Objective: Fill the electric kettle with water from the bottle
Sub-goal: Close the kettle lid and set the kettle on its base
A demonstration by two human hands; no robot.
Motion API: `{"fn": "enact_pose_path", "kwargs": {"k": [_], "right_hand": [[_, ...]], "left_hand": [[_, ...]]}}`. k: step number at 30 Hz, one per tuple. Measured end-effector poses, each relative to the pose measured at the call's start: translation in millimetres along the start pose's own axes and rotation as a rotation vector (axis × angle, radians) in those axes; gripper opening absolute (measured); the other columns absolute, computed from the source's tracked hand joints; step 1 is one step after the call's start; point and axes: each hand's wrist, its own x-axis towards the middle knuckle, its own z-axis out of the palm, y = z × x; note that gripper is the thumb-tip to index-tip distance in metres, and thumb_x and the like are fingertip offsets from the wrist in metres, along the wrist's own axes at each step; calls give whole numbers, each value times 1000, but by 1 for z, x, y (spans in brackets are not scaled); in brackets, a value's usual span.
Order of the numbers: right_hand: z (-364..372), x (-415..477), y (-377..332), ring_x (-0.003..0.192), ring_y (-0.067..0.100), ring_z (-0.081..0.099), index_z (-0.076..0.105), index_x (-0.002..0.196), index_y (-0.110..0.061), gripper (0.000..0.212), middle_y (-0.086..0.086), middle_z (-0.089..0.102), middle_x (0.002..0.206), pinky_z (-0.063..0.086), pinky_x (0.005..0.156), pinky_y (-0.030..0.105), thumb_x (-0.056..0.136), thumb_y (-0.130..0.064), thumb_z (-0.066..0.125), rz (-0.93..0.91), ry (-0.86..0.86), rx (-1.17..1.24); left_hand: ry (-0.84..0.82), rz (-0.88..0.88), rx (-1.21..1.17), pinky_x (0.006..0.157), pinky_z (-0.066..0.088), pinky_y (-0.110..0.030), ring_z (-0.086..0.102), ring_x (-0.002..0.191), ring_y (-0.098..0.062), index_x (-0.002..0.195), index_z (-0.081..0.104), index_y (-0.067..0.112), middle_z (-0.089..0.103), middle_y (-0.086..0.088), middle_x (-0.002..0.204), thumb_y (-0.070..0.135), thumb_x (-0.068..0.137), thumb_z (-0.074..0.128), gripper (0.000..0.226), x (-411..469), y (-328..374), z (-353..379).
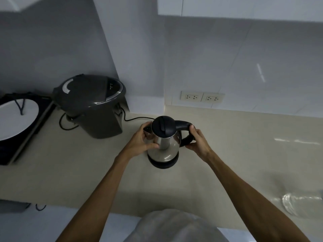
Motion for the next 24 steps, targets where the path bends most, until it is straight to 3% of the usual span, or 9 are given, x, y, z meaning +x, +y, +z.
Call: {"fn": "enact_pose_path", "kwargs": {"k": [3, 6, 8, 10, 13, 15, 18, 21, 24], "right_hand": [[3, -1, 5, 94, 27, 74, 57, 116, -18, 54, 19, 64, 105, 56, 95, 51, 89, -65, 54, 0, -3, 26], [4, -2, 5, 94, 29, 75, 58, 124, -15, 66, 24, 65, 104, 58, 93, 49, 85, -68, 57, 0, -24, 8], [1, 2, 10, 98, 30, 75, 54, 131, -12, 81, 28, 63, 115, 59, 91, 49, 81, -74, 61, 24, -21, -6], [-2, 5, 15, 101, 28, 75, 48, 134, -8, 93, 29, 59, 123, 61, 82, 39, 75, -79, 64, 45, -12, -6], [-6, 4, 17, 102, 24, 74, 48, 128, -8, 84, 22, 59, 122, 60, 75, 30, 78, -74, 62, 60, 13, 3], [-9, 5, 21, 106, 26, 72, 51, 125, -12, 74, 21, 60, 122, 60, 79, 33, 81, -72, 62, 70, 10, 12], [-14, 7, 34, 110, 35, 70, 52, 133, -13, 78, 29, 61, 124, 55, 99, 49, 83, -71, 65, 85, 6, 30], [-10, 1, 36, 115, 31, 66, 47, 129, -11, 76, 15, 59, 123, 53, 100, 43, 81, -68, 64, 70, 29, 64], [-11, -1, 39, 120, 32, 62, 46, 126, -15, 92, 7, 57, 122, 52, 100, 42, 67, -83, 66, 81, 24, 54]], "left_hand": [[-49, -23, 15, 104, 50, -30, 63, 108, -12, 150, 43, 23, 60, -5, 129, 6, 66, 94, 100, 0, -4, -6], [-62, -35, 13, 108, 50, -34, 63, 111, -15, 153, 41, 23, 60, -12, 129, 20, 61, 94, 106, 0, -7, -8], [-72, -44, 15, 111, 49, -34, 62, 114, -17, 154, 40, 22, 60, -11, 129, 19, 62, 93, 106, 0, -8, -11], [-78, -52, 16, 112, 48, -34, 62, 115, -14, 154, 39, 21, 58, -6, 132, 7, 67, 92, 103, 0, -10, -11], [-90, -43, 10, 110, 47, -28, 62, 110, -1, 153, 38, 20, 56, 2, 129, -11, 74, 86, 97, 1, -14, -6], [-102, -43, 8, 111, 47, -29, 60, 109, -1, 154, 38, 21, 56, 6, 126, -7, 72, 88, 100, 1, -16, -2], [-114, -47, -2, 110, 47, -29, 60, 108, 0, 155, 38, 20, 55, 5, 131, 4, 67, 89, 103, 1, -19, 1], [-132, -51, -9, 109, 47, -28, 62, 109, 2, 156, 37, 19, 56, 5, 134, 3, 67, 89, 104, 1, -25, 0], [-151, -52, -16, 112, 48, -34, 62, 118, -5, 156, 36, 20, 55, 2, 141, 0, 69, 88, 104, 3, -27, -3]]}}
